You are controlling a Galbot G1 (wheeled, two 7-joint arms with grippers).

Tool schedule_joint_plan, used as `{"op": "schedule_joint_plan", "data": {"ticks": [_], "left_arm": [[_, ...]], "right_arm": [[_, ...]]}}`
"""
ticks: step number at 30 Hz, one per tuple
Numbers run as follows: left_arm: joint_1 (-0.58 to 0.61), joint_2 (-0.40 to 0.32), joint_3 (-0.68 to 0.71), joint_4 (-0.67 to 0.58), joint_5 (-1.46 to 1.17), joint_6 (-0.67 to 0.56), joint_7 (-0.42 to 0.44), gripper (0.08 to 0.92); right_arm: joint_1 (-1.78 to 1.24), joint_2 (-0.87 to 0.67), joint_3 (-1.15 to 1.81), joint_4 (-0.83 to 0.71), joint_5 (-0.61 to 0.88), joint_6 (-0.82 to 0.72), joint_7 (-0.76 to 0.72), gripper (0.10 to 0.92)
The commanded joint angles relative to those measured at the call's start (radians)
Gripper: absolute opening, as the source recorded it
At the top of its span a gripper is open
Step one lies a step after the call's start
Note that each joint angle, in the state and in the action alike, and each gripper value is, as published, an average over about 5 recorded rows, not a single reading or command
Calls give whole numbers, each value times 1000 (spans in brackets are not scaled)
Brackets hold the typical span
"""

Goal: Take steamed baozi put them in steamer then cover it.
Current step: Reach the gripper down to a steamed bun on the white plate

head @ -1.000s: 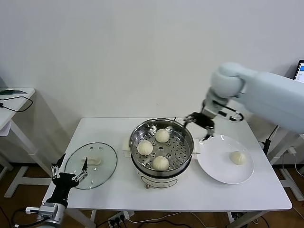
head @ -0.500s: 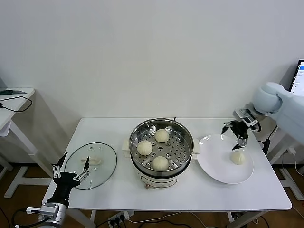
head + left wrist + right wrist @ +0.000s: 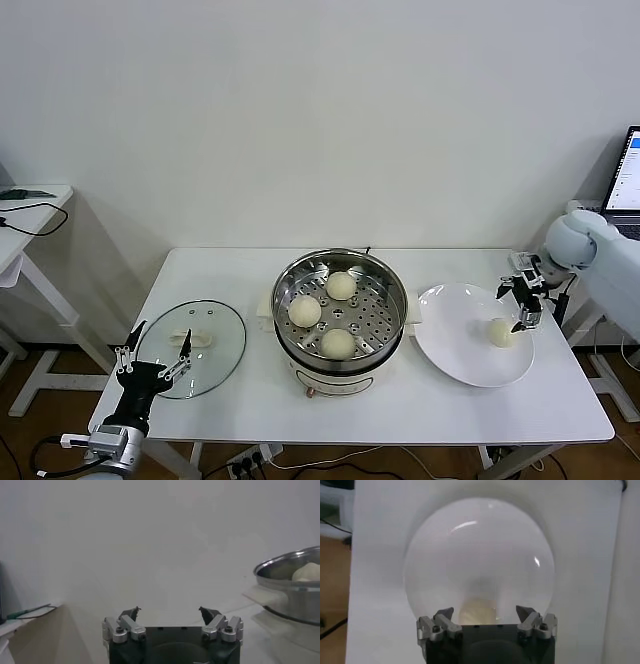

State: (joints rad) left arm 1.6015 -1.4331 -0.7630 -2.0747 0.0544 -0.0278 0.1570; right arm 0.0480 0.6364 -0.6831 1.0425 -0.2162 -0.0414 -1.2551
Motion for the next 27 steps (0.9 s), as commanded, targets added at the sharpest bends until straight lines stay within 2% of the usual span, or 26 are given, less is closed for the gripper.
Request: {"op": "schedule_joint_plan", "data": {"ticks": [1, 27], "left_arm": [[0, -1, 1, 1, 2, 1, -1, 823], [-6, -1, -3, 17, 4, 2, -1, 823]], "right_arm": [[-110, 56, 124, -111, -113, 19, 18, 823], [-156, 129, 173, -178, -206, 42, 45, 823]]}}
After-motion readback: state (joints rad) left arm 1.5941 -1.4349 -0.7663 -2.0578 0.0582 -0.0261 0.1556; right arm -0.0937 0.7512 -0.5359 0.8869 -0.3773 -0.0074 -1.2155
